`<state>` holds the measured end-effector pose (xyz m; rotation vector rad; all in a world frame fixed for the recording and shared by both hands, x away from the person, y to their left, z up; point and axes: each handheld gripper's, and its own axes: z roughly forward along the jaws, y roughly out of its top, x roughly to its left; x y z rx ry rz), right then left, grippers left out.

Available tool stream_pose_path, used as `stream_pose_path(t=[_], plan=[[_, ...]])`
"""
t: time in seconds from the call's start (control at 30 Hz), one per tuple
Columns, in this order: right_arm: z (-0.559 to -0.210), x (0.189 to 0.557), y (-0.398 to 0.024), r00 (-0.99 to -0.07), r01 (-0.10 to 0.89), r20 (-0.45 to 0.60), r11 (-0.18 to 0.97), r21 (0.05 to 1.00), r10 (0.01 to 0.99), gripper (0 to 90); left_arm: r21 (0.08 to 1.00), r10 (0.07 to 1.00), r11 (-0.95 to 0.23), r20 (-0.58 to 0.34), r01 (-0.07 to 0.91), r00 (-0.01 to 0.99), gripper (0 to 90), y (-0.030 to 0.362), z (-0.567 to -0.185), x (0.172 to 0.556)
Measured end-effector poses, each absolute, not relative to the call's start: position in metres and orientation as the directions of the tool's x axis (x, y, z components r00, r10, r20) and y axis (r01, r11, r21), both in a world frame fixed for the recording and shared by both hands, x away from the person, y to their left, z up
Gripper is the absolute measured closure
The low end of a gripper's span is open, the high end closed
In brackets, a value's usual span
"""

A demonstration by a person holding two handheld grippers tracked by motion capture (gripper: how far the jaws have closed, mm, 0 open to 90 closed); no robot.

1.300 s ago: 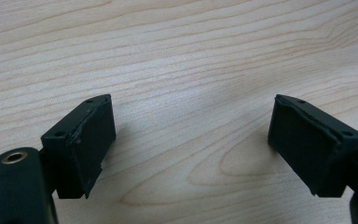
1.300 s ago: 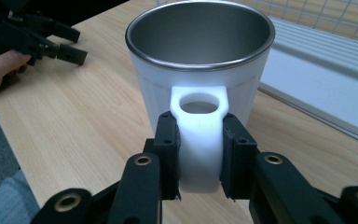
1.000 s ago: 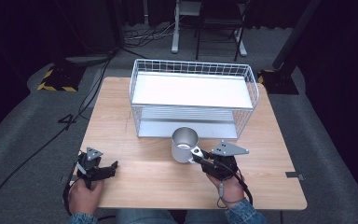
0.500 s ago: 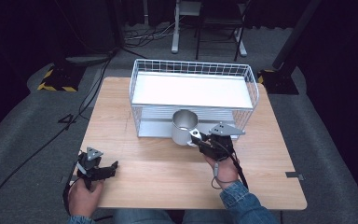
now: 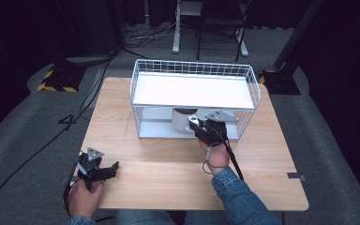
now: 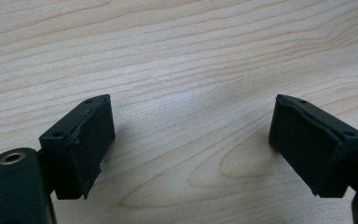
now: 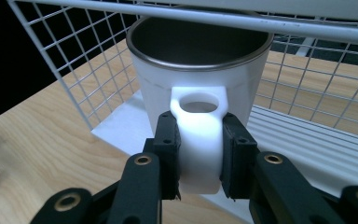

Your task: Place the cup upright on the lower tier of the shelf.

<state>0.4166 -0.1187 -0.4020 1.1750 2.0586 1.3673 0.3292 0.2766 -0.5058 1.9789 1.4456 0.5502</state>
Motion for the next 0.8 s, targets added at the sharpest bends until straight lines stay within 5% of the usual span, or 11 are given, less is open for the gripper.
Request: stream_pose_path(t=[0.8], plan=[[-0.428,0.453,-0.099,-0.534,0.431,0.065,0.205,0.879,0.843,71.7,0.692,0.949,-0.209,-0.027,0.691,0.314,14.6,0.277,-0.506,0.329]])
